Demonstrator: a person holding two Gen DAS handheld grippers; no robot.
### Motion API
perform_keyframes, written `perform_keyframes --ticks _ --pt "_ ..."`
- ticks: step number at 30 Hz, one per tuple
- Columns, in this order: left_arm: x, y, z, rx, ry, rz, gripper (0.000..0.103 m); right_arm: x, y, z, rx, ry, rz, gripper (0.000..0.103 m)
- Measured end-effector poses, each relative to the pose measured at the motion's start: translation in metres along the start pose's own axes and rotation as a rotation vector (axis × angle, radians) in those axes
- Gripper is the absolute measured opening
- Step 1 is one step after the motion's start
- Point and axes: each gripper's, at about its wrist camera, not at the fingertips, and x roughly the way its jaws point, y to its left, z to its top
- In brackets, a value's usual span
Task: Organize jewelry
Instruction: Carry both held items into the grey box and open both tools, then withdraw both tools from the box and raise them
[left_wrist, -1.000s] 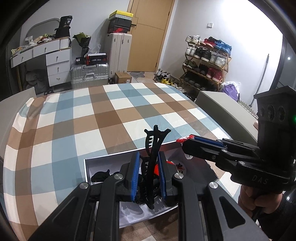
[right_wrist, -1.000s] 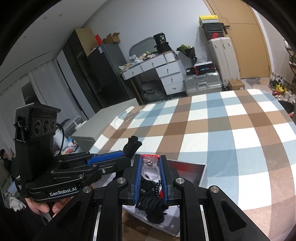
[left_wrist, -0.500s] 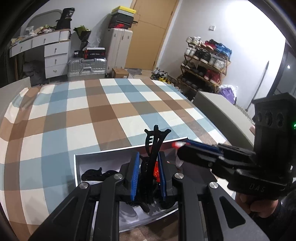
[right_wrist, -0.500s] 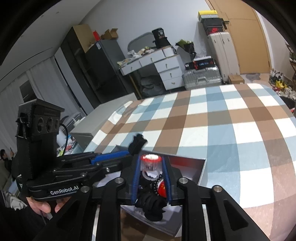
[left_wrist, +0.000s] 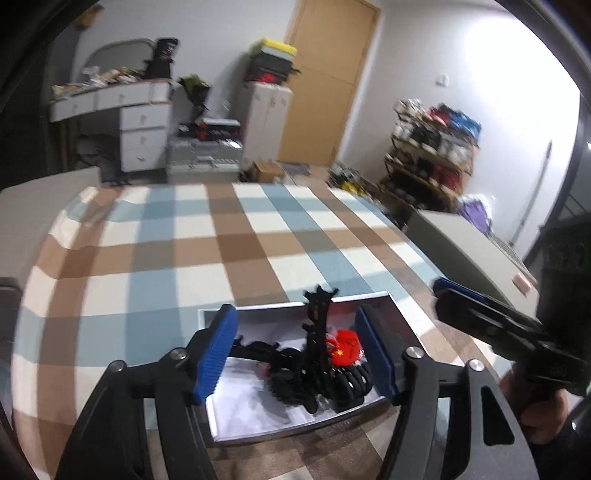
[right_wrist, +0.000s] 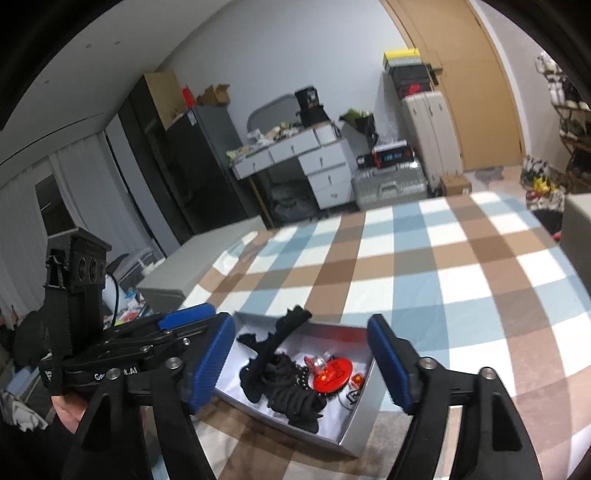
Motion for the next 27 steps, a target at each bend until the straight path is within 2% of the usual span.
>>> perform_keyframes --ticks 1,5,7,9,11,14,15,20,27 --pt "-0.005 0.001 -0.001 -0.011 -0.022 0.014 0.075 -0.004 0.002 0.001 -0.006 -0.016 -0.001 0.077" --pt "-0.027 0.005 -0.006 -0.064 -0.128 0.029 0.076 -0.021 0.015 0.002 -0.046 -0.077 -0.013 0.090" --pt "-0.035 0.004 -0.009 -0.073 -0.172 0.075 0.077 -0.030 0.021 0.002 -0.069 -0.109 -0.021 0.094" --pt "-0.042 0.004 -0.011 -0.080 -0.204 0.117 0.087 -0.037 0.026 0.002 -0.083 -0.135 -0.025 0.100" --pt "-0.047 0.005 -0.013 -0.091 -0.243 0.155 0.089 -0.046 0.032 0.001 -0.102 -0.173 -0.025 0.103" --pt "-0.054 0.004 -0.014 -0.083 -0.293 0.200 0.096 -0.056 0.038 0.000 -0.129 -0.220 -0.033 0.103" --pt "-0.056 0.002 -0.014 -0.076 -0.312 0.215 0.102 -0.058 0.040 0.000 -0.136 -0.228 -0.035 0.103" --pt "-0.059 -0.010 -0.017 -0.006 -0.354 0.294 0.102 -0.068 0.047 -0.006 -0.176 -0.278 -0.060 0.103" --pt "-0.059 -0.016 -0.027 0.026 -0.379 0.343 0.102 -0.076 0.047 -0.016 -0.227 -0.333 -0.108 0.103"
